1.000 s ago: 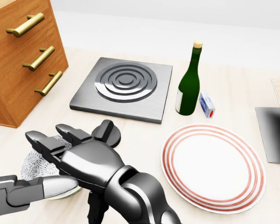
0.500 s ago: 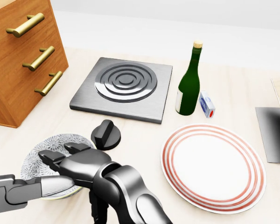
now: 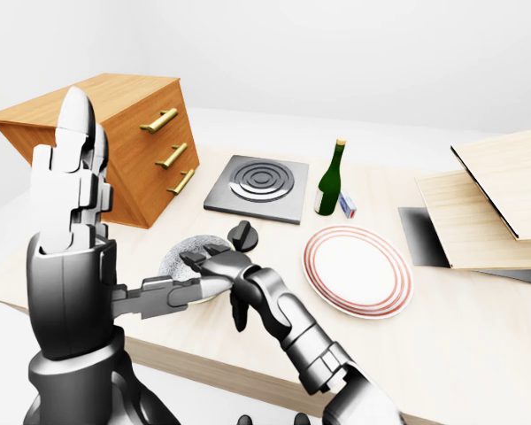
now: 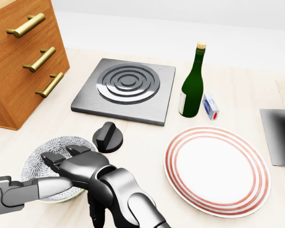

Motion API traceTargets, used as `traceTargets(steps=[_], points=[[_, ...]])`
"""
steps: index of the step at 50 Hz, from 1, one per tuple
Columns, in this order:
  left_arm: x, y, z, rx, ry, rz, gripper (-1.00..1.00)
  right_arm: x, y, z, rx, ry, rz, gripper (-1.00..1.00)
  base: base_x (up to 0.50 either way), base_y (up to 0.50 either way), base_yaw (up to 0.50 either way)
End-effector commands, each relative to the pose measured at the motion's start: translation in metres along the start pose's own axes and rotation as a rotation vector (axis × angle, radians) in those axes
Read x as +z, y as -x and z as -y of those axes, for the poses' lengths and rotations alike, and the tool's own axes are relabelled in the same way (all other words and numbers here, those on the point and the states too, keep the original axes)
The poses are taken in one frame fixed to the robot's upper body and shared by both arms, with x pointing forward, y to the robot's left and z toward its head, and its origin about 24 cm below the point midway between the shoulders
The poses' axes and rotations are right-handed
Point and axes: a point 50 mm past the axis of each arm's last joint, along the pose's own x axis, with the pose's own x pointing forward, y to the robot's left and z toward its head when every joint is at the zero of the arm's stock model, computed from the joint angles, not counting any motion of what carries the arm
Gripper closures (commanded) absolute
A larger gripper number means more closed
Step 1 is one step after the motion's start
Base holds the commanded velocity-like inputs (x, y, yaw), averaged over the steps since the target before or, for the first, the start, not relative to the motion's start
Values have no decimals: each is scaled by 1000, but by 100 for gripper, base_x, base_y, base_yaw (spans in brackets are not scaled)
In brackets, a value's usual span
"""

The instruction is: Pick up the akita bowl and put it on the plate.

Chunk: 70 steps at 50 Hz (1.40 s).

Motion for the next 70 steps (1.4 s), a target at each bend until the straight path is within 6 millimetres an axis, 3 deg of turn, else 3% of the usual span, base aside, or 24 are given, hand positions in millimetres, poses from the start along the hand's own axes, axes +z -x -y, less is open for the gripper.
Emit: traceTargets(steps=[1, 4, 5, 6, 8, 10, 11, 14, 15, 18, 19, 22, 36, 47, 52, 61, 70], points=[[-1, 1, -1, 9, 11, -2, -93, -1, -8, -8, -32, 14, -19, -100, 0, 0, 0], [-1, 1, -1, 8, 13, -3, -93, 1, -9, -9, -51, 11, -15, -100, 0, 0, 0], [-1, 2, -1, 11, 16, -4, -92, 1, -11, -10, -67, 11, -18, -69, 0, 0, 0], [-1, 2, -1, 11, 18, -4, -93, 1, -11, -11, -68, 13, -20, -60, 0, 0, 0], [-2, 2, -1, 9, 19, -6, -93, -1, -11, -14, -77, 15, -25, -73, 0, 0, 0], [-2, 3, -1, 8, 20, -9, -93, -1, -11, -13, -86, 11, -26, -62, 0, 0, 0], [-2, 3, -1, 6, 21, -11, -93, -2, -12, -12, -90, 5, -27, -36, 0, 0, 0], [-3, 4, 0, 0, 21, -17, -93, -5, -13, -11, -103, 4, -37, -25, 0, 0, 0], [-3, 4, 0, -3, 21, -19, -93, -9, -14, -11, -128, 25, -52, 8, 0, 0, 0], [-4, 5, 1, -12, 21, -24, -93, -13, -16, -14, -127, 12, -63, 47, 0, 0, 0], [-4, 5, 1, -16, 22, -26, -93, -16, -16, -16, -129, 13, -72, 78, 0, 0, 0], [-4, 5, 2, -26, 22, -28, -93, -17, -15, -16, -123, -5, -70, 100, 0, 0, 0], [-3, 5, 5, -59, 19, -24, -92, -14, -9, -8, -130, -40, -46, 100, 0, 0, 0], [-1, 4, 4, -35, 45, -9, -93, 9, 20, 9, -144, -95, 78, 100, 0, 0, 0], [-2, 5, 5, -36, 51, -13, -93, 8, 28, 23, -178, -75, 89, 100, 0, 0, 0], [-2, 6, 5, -27, 62, -11, -93, 32, 51, 66, -228, -84, 248, 100, 0, 0, 0], [-2, 5, 5, -32, 54, -9, -93, 2, 64, 108, -297, -117, 262, 100, 0, 0, 0]])
